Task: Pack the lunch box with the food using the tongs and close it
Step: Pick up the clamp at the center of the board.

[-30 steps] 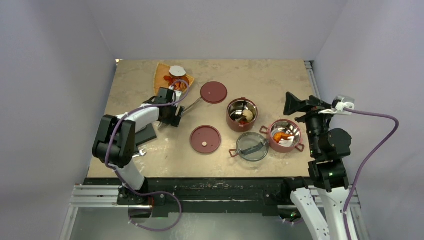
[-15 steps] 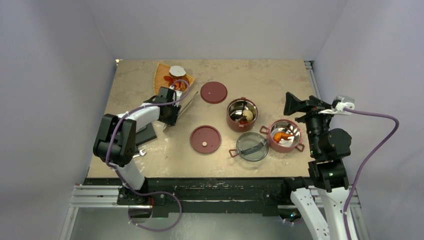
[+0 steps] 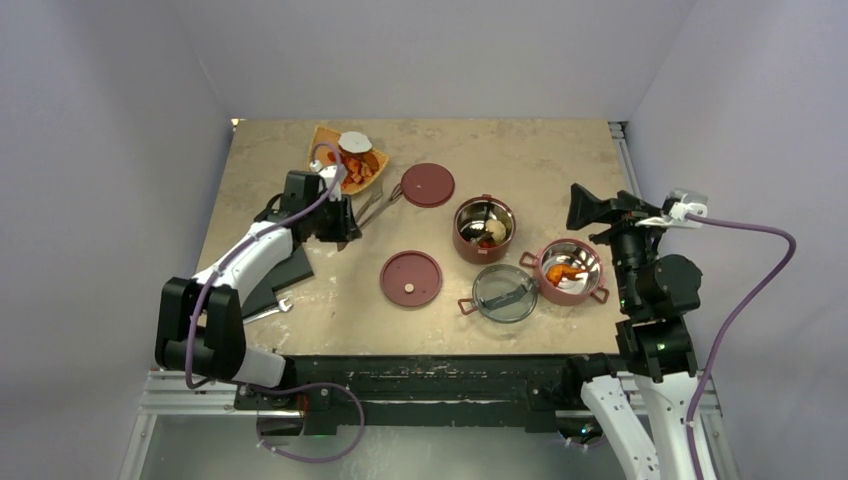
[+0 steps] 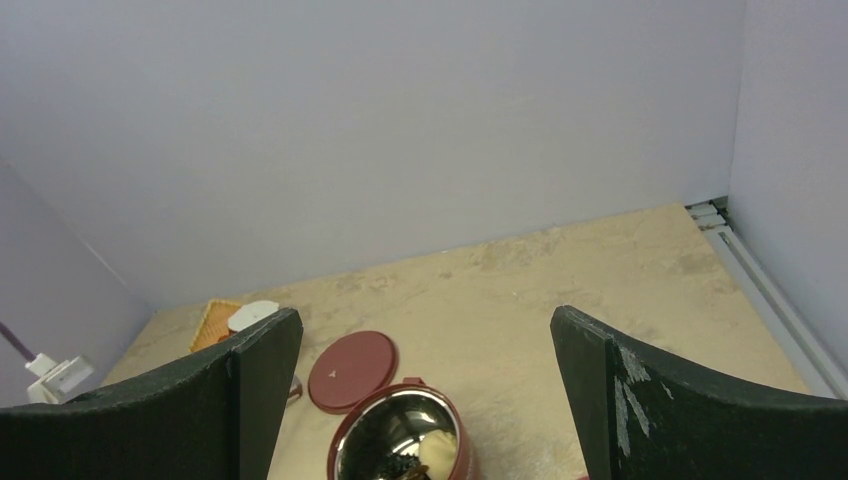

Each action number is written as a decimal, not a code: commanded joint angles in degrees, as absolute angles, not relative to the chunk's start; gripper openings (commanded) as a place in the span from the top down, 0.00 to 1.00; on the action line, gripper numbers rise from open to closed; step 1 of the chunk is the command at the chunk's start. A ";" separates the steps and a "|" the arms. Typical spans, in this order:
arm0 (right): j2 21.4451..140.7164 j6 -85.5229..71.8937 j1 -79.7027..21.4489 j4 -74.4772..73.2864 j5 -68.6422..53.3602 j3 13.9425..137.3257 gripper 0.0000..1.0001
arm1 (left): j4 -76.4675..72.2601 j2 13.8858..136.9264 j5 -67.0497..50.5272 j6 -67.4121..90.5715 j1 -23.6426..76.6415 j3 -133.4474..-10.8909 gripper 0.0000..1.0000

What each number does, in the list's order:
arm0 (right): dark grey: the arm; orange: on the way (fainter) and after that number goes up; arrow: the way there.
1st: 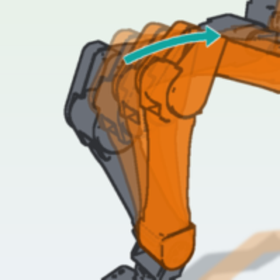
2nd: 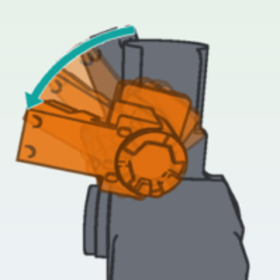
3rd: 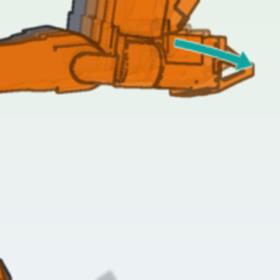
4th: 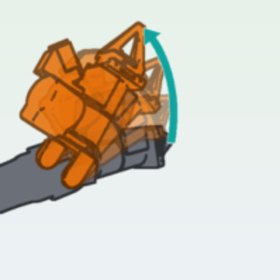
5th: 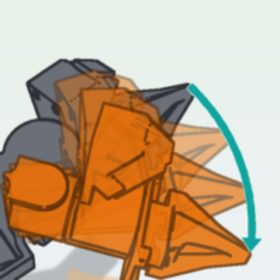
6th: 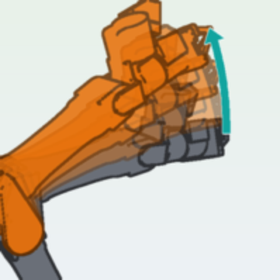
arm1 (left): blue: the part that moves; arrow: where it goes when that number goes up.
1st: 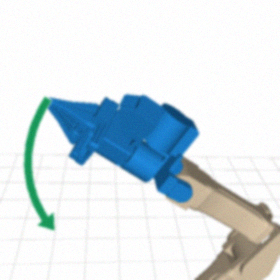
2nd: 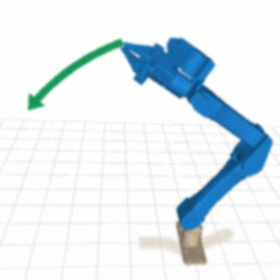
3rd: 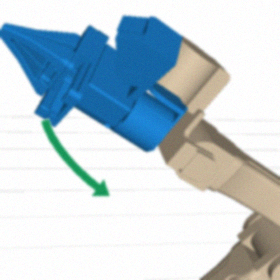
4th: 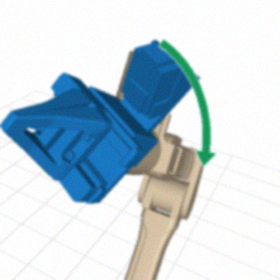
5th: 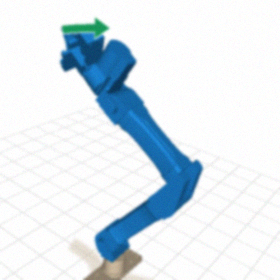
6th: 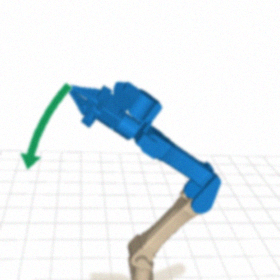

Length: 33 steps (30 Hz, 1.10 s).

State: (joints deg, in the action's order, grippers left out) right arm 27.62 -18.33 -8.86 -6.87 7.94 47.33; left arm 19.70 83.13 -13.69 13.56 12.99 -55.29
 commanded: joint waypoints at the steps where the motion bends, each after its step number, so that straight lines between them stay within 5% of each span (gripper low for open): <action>1: 27.99 -17.62 -8.88 -5.47 7.42 47.29 0.01 | 16.12 79.78 -26.32 23.56 7.90 -50.25 0.67; 19: 28.35 -17.82 -8.87 -5.41 7.25 47.18 0.01 | 2.00 70.12 -32.41 42.54 2.93 -48.76 0.73; 33: 28.62 -16.92 -8.88 -4.54 6.70 47.57 0.01 | 1.27 65.80 -26.34 37.48 2.90 -42.06 0.76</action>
